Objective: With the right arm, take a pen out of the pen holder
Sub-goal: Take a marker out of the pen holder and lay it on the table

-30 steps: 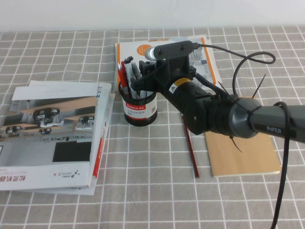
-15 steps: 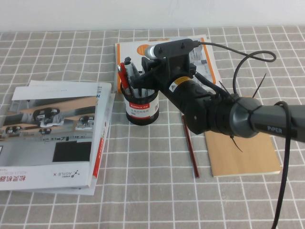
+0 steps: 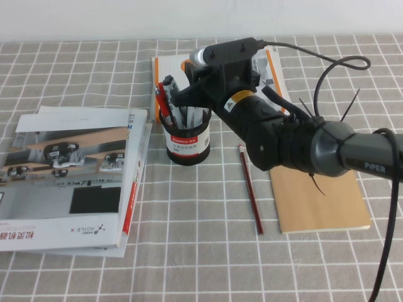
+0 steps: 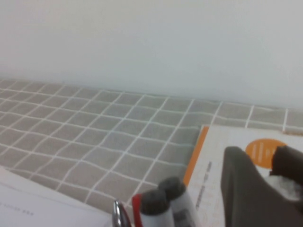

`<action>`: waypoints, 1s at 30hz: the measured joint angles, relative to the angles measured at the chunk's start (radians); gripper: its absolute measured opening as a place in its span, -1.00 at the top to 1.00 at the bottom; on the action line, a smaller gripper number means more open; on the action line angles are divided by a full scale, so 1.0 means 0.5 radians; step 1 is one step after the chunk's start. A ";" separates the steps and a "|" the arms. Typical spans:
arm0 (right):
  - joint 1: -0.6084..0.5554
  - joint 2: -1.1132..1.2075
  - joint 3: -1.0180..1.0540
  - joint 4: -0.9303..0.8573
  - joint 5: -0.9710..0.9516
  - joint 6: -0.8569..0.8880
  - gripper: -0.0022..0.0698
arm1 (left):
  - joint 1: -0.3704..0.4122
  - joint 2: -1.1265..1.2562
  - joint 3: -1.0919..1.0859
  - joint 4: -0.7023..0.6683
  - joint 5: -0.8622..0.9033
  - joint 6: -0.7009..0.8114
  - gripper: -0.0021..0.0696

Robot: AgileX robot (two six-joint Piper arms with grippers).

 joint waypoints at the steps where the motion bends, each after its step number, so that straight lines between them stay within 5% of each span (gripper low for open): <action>1: 0.000 -0.007 0.000 -0.005 0.000 0.000 0.72 | 0.000 0.000 0.000 0.000 0.000 0.000 0.96; 15: 0.000 -0.453 0.000 -0.177 0.231 -0.004 0.72 | 0.000 0.000 0.000 0.000 0.000 0.000 0.96; 30: -0.088 -0.910 0.000 -0.207 1.749 0.110 0.72 | 0.000 0.000 0.000 0.000 0.000 0.000 0.96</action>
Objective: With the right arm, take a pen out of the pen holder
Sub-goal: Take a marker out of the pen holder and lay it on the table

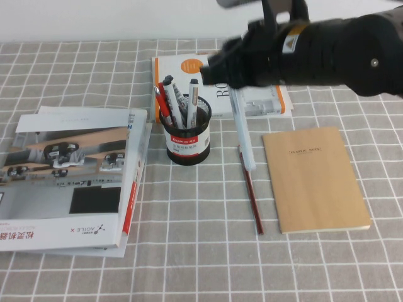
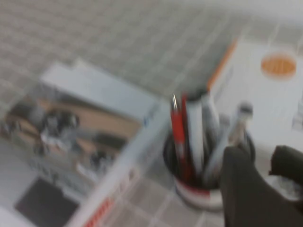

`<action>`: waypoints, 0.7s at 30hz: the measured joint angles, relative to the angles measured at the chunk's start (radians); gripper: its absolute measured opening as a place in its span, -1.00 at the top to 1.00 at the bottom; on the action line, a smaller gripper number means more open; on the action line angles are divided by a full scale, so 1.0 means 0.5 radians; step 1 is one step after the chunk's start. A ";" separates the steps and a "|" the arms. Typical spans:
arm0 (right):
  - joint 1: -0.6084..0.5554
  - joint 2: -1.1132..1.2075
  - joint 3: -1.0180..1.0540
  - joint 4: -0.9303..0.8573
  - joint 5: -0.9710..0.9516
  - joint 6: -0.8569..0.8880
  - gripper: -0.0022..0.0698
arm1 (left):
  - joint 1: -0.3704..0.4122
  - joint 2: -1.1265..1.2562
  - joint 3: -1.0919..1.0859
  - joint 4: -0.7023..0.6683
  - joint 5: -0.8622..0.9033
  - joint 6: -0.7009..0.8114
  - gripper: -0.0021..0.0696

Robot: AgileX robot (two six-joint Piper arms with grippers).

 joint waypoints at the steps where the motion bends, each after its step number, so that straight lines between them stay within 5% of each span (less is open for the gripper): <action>1: -0.012 0.015 0.000 0.000 0.068 0.037 0.72 | 0.000 0.000 0.000 0.000 0.000 0.000 0.96; 21: -0.160 0.917 -0.512 0.281 0.740 0.134 0.72 | 0.000 0.000 0.000 0.000 0.000 0.000 0.96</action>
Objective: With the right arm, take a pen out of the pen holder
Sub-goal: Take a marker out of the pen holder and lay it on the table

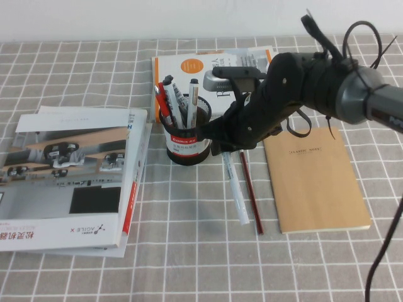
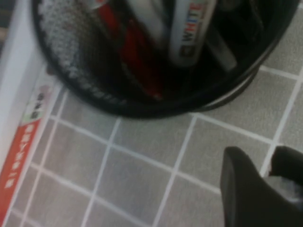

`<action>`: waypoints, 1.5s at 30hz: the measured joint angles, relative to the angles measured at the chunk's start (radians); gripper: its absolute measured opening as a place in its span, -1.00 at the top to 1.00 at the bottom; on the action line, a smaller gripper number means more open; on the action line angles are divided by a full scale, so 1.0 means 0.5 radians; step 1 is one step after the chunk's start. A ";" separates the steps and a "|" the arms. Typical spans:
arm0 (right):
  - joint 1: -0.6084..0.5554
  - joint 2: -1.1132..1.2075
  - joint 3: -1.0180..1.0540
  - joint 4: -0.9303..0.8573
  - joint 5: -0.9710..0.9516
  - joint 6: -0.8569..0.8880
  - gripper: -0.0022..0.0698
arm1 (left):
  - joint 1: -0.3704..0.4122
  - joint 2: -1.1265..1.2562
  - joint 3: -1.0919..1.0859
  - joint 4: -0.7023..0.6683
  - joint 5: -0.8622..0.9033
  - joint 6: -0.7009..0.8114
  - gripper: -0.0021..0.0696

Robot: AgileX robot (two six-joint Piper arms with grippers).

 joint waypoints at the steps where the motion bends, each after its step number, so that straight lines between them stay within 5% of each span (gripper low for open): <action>1: -0.008 0.027 -0.013 0.011 0.000 0.000 0.72 | 0.000 0.000 0.000 0.000 0.000 0.000 0.96; 16: -0.031 0.154 -0.026 0.040 -0.032 0.000 0.70 | 0.000 0.000 0.000 0.000 0.000 0.000 0.96; 25: -0.031 0.159 -0.026 0.035 -0.035 0.000 0.25 | 0.000 0.000 0.000 0.000 0.000 0.000 0.96; 32: -0.027 -0.041 0.020 -0.019 -0.029 0.000 0.21 | 0.000 0.000 0.000 0.000 0.000 0.000 0.96; 38: -0.009 -0.592 0.481 -0.148 -0.140 0.000 0.42 | 0.000 0.000 0.000 0.000 0.000 0.000 0.96; 45: -0.009 -1.357 1.026 -0.284 -0.154 0.000 0.91 | 0.000 0.000 0.000 0.000 0.000 0.000 0.96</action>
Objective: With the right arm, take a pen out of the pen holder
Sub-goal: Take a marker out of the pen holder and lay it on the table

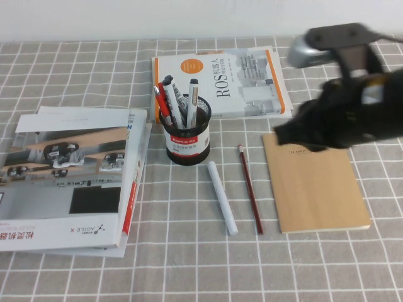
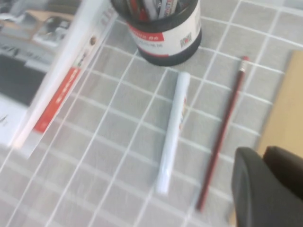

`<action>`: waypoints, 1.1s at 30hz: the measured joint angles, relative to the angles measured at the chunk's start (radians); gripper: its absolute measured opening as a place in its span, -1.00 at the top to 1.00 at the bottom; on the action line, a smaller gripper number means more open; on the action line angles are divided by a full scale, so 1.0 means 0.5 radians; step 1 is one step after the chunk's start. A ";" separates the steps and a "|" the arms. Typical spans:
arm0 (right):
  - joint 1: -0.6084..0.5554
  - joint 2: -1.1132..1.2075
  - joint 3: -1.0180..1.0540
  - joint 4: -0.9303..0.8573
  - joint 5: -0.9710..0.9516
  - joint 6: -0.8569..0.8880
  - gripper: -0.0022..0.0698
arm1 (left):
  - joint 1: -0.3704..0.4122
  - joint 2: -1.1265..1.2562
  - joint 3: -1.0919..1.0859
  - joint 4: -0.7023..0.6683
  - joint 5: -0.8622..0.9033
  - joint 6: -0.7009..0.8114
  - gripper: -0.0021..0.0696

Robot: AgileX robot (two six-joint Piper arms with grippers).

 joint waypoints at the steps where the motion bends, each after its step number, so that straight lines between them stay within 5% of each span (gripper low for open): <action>1: 0.000 -0.106 0.044 -0.013 0.033 0.000 0.93 | 0.000 0.000 0.000 0.000 0.000 0.000 0.96; 13: 0.000 -1.159 0.625 -0.105 0.272 0.000 0.97 | 0.000 0.000 0.000 0.000 0.000 0.000 0.96; 23: 0.000 -1.461 0.823 -0.118 0.659 0.004 0.97 | 0.000 0.000 0.000 0.000 0.000 0.000 0.96; 33: -0.052 -1.511 1.424 -0.268 -0.140 0.007 0.97 | 0.000 0.000 0.000 0.000 0.000 0.000 0.96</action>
